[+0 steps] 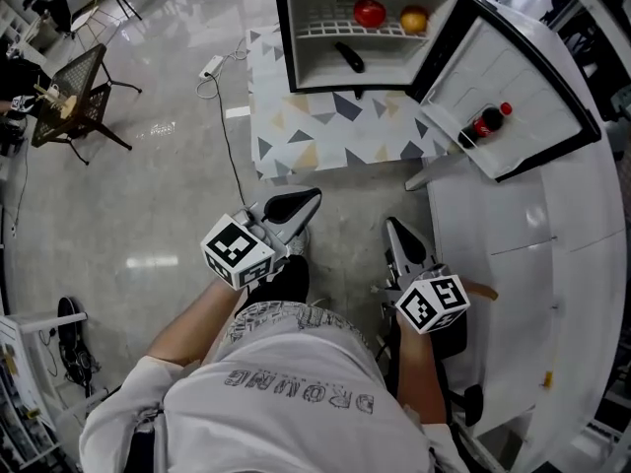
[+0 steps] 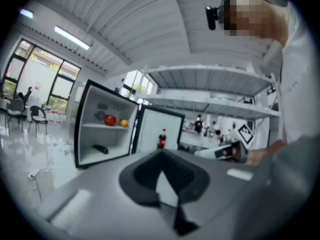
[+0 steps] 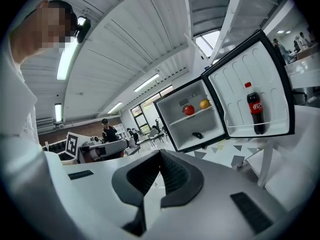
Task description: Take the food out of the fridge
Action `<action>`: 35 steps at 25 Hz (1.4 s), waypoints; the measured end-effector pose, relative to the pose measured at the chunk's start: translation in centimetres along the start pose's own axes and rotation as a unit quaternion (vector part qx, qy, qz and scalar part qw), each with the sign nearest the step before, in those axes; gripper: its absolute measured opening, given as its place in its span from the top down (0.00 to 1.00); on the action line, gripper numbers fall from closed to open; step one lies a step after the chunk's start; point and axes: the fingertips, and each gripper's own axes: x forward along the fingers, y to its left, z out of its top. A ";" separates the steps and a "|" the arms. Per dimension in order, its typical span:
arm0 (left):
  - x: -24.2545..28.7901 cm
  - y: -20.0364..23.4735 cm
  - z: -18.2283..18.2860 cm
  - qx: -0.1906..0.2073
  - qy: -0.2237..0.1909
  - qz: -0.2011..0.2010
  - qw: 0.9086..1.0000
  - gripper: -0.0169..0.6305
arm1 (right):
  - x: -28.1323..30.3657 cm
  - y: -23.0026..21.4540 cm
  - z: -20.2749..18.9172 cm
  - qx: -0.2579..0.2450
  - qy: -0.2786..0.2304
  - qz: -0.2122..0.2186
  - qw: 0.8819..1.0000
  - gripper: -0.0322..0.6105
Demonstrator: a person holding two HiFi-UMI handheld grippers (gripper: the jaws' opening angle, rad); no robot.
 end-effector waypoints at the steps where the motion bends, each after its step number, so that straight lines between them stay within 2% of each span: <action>1: 0.4 0.8 0.0 -0.001 0.001 0.000 1.000 0.96 | 0.8 -0.3 0.1 0.002 0.001 0.000 1.000 0.95; 24: 7.8 17.5 1.9 -0.024 0.025 -0.037 0.999 0.96 | 18.0 -5.7 4.9 0.016 0.028 -0.029 0.999 0.95; 35: 9.6 22.2 2.9 -0.024 0.025 -0.046 0.998 0.96 | 23.5 -7.2 7.0 0.005 0.030 -0.039 0.999 0.95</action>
